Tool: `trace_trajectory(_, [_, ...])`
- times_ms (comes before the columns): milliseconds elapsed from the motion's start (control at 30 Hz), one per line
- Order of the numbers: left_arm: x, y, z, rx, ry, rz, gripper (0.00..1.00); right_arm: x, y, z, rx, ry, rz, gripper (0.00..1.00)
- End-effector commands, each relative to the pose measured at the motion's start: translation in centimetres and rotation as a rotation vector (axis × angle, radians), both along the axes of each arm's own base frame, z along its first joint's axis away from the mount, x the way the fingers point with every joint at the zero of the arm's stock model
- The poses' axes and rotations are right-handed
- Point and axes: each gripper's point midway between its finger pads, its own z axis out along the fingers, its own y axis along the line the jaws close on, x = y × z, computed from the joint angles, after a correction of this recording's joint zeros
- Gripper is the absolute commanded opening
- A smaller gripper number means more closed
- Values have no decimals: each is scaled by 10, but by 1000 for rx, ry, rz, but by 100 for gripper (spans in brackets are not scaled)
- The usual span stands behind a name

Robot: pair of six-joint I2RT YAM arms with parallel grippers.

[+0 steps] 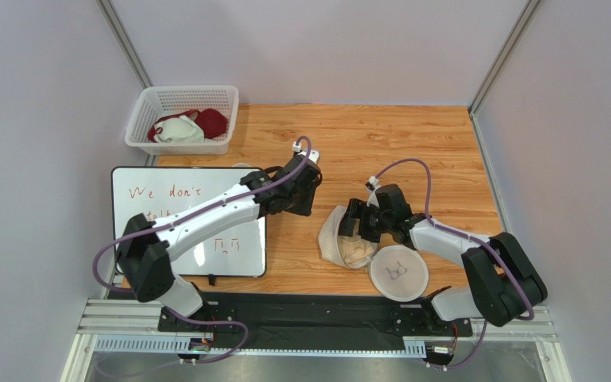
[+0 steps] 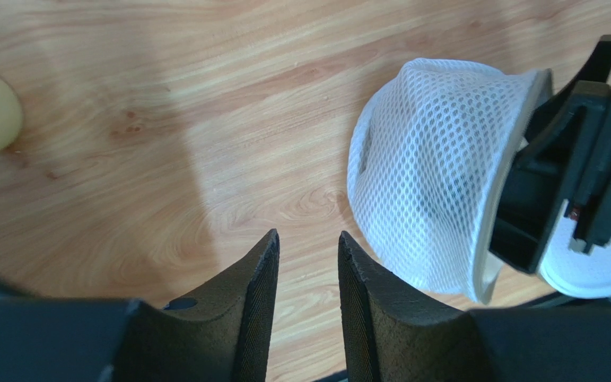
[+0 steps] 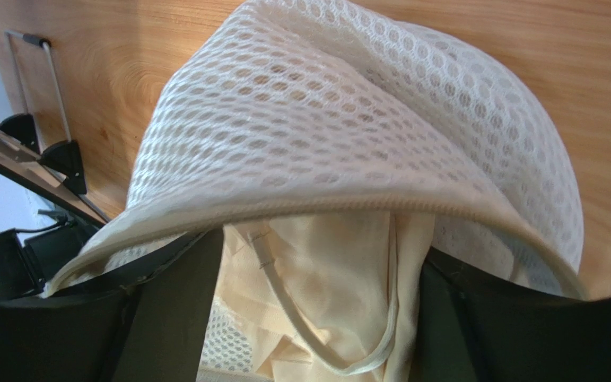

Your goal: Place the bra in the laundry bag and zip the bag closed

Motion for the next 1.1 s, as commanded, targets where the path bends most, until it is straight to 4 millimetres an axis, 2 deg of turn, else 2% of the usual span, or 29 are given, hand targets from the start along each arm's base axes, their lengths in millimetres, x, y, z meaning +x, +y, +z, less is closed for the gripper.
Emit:
trace_trajectory(0, [-11, 8, 39, -62, -59, -33, 40, 2, -24, 20, -112, -47, -75, 89])
trace_trajectory(67, [-16, 5, 45, -106, -58, -51, 40, -3, -29, 35, -110, -74, -83, 100])
trace_trajectory(100, [-18, 3, 52, -135, -71, -58, 40, -7, -34, 36, -130, -62, -91, 100])
trace_trajectory(167, [-22, -1, 61, -165, -71, -78, 40, -9, -38, 49, -129, -92, -104, 100])
trace_trajectory(300, [-30, -17, 77, -216, -83, -134, 38, -21, -53, 55, -179, -70, -136, 100])
trace_trajectory(367, [-37, -34, 84, -238, -88, -181, 37, -25, -60, 61, -192, -73, -158, 100])
trace_trajectory(433, [-47, -52, 92, -265, -85, -233, 36, -32, -75, 58, -249, -44, -216, 100])
trace_trajectory(467, [-48, -62, 86, -257, -72, -254, 35, -33, -83, 58, -270, -30, -257, 100])
trace_trajectory(500, [-51, -70, 85, -257, -67, -272, 34, -39, -101, 56, -331, -22, -319, 100])
trace_trajectory(533, [-52, -80, 92, -272, -73, -293, 33, -41, -107, 56, -334, -1, -376, 100])
trace_trajectory(567, [-57, -93, 80, -248, -53, -324, 32, -44, -116, 55, -347, 11, -426, 100])
trace_trajectory(600, [-60, -102, 79, -248, -48, -345, 30, -51, -133, 54, -391, 24, -496, 99])
trace_trajectory(633, [-63, -113, 85, -264, -45, -369, 28, -57, -140, 49, -393, 62, -566, 98])
trace_trajectory(700, [-71, -134, 68, -244, -16, -415, 26, -74, -162, 44, -453, 118, -667, 93])
trace_trajectory(733, [-74, -146, 72, -260, -15, -439, 23, -78, -166, 45, -441, 120, -701, 91])
trace_trajectory(767, [-77, -157, 56, -233, 6, -456, 22, -81, -168, 45, -418, 144, -760, 89])
trace_trajectory(833, [-82, -174, 51, -244, 28, -490, 20, -87, -173, 42, -393, 151, -811, 86])
trace_trajectory(867, [-83, -183, 34, -227, 53, -500, 18, -90, -175, 36, -382, 169, -849, 86])
trace_trajectory(933, [-80, -192, 23, -218, 67, -497, 17, -90, -180, 34, -378, 161, -889, 83])
trace_trajectory(967, [-78, -194, 7, -188, 84, -495, 17, -91, -182, 33, -374, 157, -901, 83])
trace_trajectory(1033, [-72, -198, -3, -162, 71, -488, 16, -88, -186, 33, -383, 143, -924, 82])
trace_trajectory(1067, [-70, -199, -19, -127, 89, -490, 16, -88, -186, 32, -392, 144, -927, 82])
